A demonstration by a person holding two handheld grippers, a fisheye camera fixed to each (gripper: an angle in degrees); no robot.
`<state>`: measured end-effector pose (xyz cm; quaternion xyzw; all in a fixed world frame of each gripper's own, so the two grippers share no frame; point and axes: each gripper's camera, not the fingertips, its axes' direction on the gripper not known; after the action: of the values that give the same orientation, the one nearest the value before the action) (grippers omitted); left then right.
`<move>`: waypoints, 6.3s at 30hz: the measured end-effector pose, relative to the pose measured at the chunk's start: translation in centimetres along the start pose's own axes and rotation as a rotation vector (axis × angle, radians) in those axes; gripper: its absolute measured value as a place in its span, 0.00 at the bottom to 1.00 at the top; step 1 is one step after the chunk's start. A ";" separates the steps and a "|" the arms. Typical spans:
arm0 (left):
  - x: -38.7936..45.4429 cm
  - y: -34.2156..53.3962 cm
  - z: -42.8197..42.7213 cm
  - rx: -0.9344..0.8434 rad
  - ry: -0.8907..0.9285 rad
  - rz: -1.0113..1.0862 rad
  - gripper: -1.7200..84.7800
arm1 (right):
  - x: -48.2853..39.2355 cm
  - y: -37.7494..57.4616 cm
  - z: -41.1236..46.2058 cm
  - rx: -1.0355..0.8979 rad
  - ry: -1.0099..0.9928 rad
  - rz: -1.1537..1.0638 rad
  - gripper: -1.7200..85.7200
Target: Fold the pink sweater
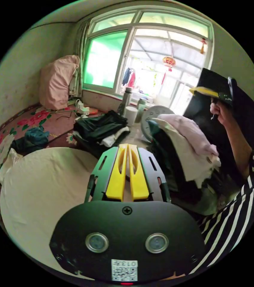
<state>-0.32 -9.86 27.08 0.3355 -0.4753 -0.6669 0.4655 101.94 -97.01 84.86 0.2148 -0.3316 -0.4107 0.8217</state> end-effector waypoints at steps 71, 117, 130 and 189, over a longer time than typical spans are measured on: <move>6.9 33.2 -23.8 0.381 -0.106 0.115 0.01 | -6.9 21.8 -25.8 0.378 -0.321 0.084 0.04; -42.7 82.9 -38.0 0.423 -0.072 -0.838 0.02 | -64.7 -20.8 7.9 0.209 -0.815 -0.101 0.05; -49.8 88.1 -38.9 -0.009 -0.530 -1.041 0.15 | -71.1 -10.2 28.0 -0.368 -0.744 -0.021 0.11; -65.9 77.1 -26.9 -0.230 -0.394 -0.823 0.10 | -79.7 -18.6 45.7 -0.287 -0.827 -0.139 0.07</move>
<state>69.38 34.61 91.71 0.3092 -0.3049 -0.8955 0.0974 23.74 -46.17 75.27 -0.0620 -0.5571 -0.5581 0.6119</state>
